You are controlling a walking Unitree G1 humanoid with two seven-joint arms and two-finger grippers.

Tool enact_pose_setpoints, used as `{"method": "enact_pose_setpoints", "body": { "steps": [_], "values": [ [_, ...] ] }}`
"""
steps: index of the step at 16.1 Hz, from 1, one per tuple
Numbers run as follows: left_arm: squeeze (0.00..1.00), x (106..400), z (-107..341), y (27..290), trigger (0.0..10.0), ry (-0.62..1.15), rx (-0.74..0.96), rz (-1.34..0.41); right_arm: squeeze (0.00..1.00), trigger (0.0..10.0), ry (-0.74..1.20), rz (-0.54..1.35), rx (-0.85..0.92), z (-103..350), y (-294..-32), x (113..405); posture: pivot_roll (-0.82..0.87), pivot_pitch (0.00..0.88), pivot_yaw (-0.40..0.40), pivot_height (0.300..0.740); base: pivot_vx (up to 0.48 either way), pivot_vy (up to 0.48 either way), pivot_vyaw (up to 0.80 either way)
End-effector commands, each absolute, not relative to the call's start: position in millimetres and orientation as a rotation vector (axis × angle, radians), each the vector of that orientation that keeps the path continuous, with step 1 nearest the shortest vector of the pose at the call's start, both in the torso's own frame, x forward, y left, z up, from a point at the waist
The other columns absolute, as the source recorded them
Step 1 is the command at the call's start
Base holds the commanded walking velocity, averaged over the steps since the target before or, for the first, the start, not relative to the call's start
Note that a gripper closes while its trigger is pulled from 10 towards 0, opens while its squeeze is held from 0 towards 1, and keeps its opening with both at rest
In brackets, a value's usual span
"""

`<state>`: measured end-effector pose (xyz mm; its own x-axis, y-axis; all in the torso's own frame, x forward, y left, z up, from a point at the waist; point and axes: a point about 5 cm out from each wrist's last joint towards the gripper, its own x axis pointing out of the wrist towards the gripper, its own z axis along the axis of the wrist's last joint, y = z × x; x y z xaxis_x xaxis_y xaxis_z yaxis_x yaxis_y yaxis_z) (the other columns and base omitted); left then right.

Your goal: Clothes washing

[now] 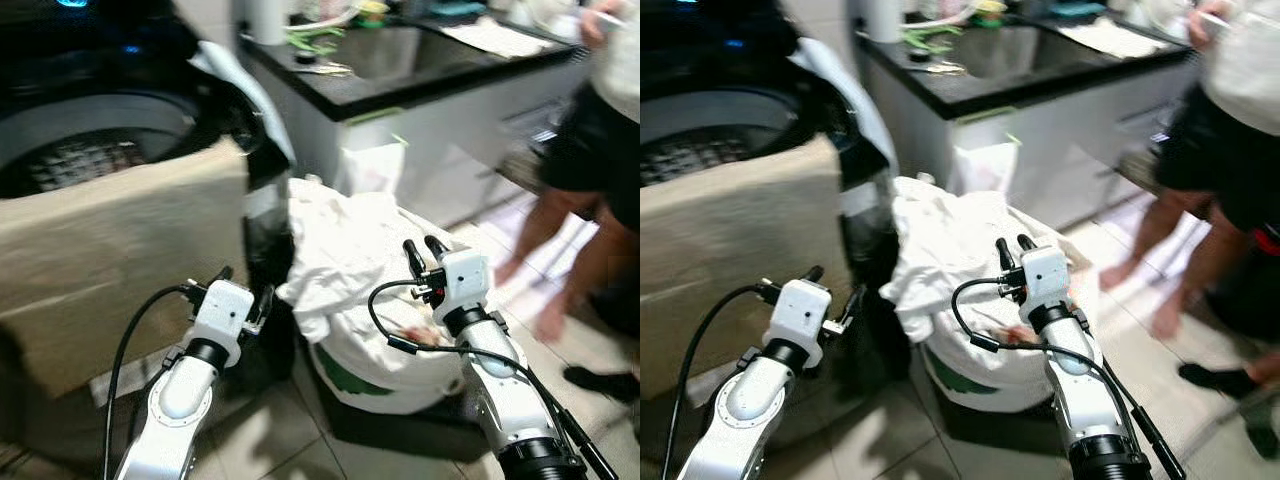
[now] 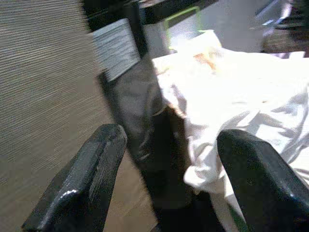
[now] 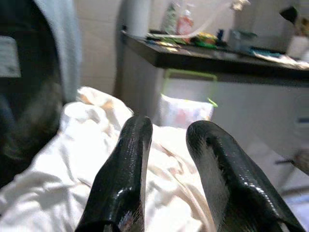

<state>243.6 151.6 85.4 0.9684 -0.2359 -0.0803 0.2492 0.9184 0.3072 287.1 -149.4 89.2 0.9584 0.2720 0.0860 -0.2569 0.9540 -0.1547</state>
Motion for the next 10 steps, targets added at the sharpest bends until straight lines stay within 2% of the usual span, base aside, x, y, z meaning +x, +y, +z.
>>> {"method": "enact_pose_setpoints", "body": {
  "steps": [1, 3, 10],
  "values": [
    [0.0, 247.2, 86.7, 149.7, 10.0, 0.038, 0.333, -0.252, 0.0, 10.0, -0.102, 0.26, -0.139, 90.6, -151.0, 290.9, 0.05, 0.0, 0.008, 0.74, 0.0, 0.0, -0.64],
    [0.0, 249.2, 90.2, 147.5, 10.0, 0.016, 0.334, -0.261, 0.0, 10.0, -0.111, 0.255, -0.156, 90.4, -151.4, 291.3, 0.05, 0.0, 0.007, 0.74, 0.0, 0.0, -0.6],
    [0.0, 251.5, 94.9, 142.8, 10.0, -0.014, 0.365, -0.285, 0.0, 10.0, -0.116, 0.259, -0.158, 90.5, -148.8, 292.1, 0.05, 0.0, 0.009, 0.74, 0.453, 0.0, 0.0]
  ]
}}
